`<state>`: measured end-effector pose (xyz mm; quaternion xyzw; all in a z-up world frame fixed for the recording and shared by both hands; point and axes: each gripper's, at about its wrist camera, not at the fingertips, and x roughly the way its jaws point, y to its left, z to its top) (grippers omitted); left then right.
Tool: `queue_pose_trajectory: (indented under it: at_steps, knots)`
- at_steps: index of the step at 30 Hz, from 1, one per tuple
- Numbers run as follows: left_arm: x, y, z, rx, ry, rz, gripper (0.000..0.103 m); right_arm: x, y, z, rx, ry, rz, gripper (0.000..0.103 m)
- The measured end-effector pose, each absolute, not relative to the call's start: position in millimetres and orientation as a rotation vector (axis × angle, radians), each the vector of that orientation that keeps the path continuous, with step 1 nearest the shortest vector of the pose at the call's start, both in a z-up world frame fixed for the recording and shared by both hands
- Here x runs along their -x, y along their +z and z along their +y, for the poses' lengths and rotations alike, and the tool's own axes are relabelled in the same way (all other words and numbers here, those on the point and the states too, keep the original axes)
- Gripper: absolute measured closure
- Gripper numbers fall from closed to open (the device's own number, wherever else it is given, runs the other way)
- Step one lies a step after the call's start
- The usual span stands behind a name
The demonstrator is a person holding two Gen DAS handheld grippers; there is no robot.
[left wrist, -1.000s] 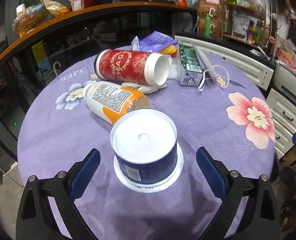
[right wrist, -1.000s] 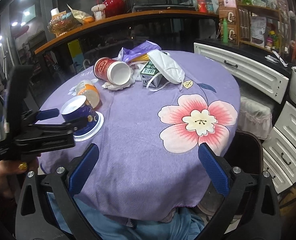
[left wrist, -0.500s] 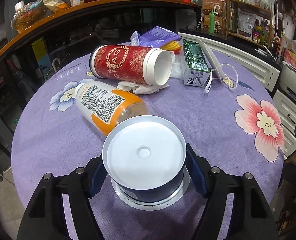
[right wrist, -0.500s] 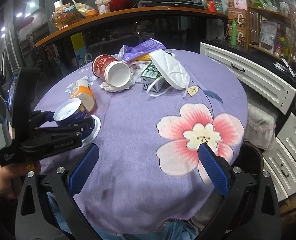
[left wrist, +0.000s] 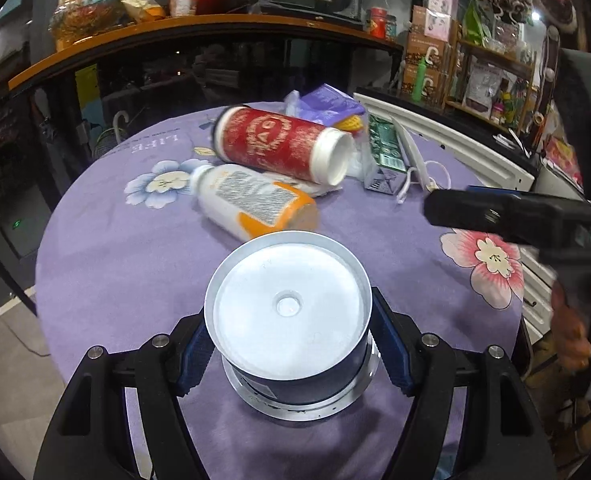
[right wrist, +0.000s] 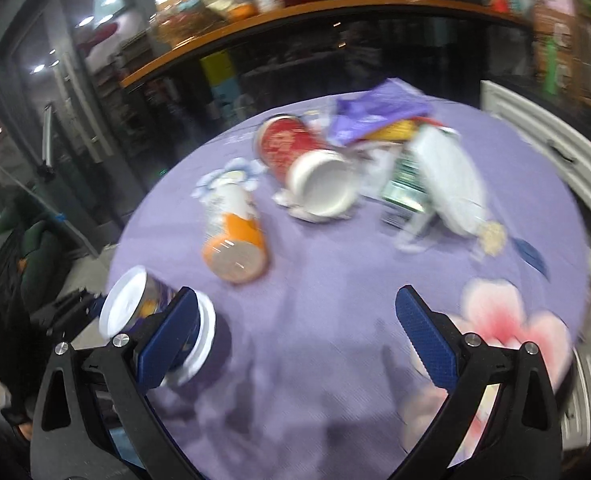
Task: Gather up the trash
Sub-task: 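Grasp the white orange-labelled bottle with the right tool while the left tool holds the cup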
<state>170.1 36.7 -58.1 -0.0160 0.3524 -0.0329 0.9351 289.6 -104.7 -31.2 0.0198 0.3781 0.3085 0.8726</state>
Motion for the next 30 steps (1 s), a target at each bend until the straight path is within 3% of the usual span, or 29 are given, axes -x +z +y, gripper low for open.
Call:
queue_pose_trajectory:
  at_steps: [12,18,22,30]
  knots:
    - [-163,-56,102,0.074,0.039,0.703,0.033,-356,-46,48,0.257,0.766,1.033,0.005]
    - [-165,-60,120,0.094,0.046,0.696,0.033,-374,-67,81,0.434,0.691,1.09,0.02]
    - [-162,-66,126,0.101,0.041,0.702,0.033,-380,-81,85,0.464,0.678,1.109,0.041]
    - [-163,-67,122,0.105,0.03,0.69,0.033,-377,-72,67,0.362,0.692,1.051,0.042]
